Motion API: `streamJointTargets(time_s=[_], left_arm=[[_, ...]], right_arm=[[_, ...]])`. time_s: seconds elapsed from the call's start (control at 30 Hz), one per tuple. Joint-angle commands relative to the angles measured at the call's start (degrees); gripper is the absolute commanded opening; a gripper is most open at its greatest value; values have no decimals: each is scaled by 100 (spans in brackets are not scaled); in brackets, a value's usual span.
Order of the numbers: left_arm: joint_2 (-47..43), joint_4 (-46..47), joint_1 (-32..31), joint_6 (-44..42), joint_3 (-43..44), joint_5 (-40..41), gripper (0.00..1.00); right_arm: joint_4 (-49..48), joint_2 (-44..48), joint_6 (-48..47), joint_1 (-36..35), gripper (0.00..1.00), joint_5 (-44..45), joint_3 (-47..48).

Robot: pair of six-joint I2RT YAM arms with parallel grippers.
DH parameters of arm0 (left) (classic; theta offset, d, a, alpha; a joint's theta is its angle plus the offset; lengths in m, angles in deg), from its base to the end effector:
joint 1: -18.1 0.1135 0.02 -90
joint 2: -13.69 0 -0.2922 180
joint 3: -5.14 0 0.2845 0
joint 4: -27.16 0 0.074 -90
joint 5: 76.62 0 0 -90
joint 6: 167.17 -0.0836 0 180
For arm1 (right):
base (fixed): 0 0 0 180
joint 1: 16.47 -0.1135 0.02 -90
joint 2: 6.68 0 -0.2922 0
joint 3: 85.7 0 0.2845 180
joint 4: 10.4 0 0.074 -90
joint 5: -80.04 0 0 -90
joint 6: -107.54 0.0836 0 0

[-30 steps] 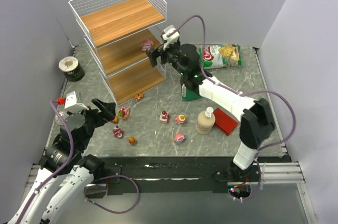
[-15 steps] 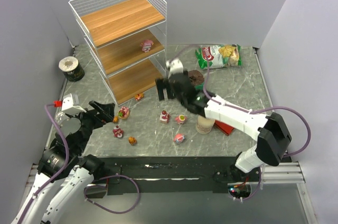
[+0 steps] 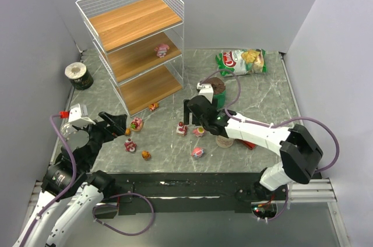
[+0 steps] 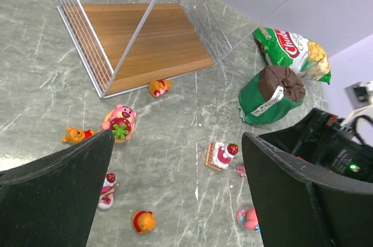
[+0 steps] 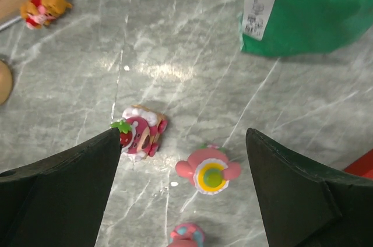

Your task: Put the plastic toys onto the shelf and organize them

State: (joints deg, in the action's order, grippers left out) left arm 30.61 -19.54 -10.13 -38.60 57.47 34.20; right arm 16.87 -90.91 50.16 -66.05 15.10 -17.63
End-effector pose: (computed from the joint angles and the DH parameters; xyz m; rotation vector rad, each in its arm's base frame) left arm 0.1211 -0.0313 0.3336 -0.4238 1.7336 -0.5260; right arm 0.2686 0.2607 0.2221 -0.1187 2.2528 0.2592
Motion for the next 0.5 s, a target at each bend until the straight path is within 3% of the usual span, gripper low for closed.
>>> streamJointTargets(time_s=[0.0, 0.47], left_arm=[[74, 192, -7, -69, -8, -43, 96], [144, 174, -7, -60, 0, 1, 96]], right_arm=[[363, -252, 763, -16, 94, 209, -62], [521, -357, 746, -87, 89, -106, -378]])
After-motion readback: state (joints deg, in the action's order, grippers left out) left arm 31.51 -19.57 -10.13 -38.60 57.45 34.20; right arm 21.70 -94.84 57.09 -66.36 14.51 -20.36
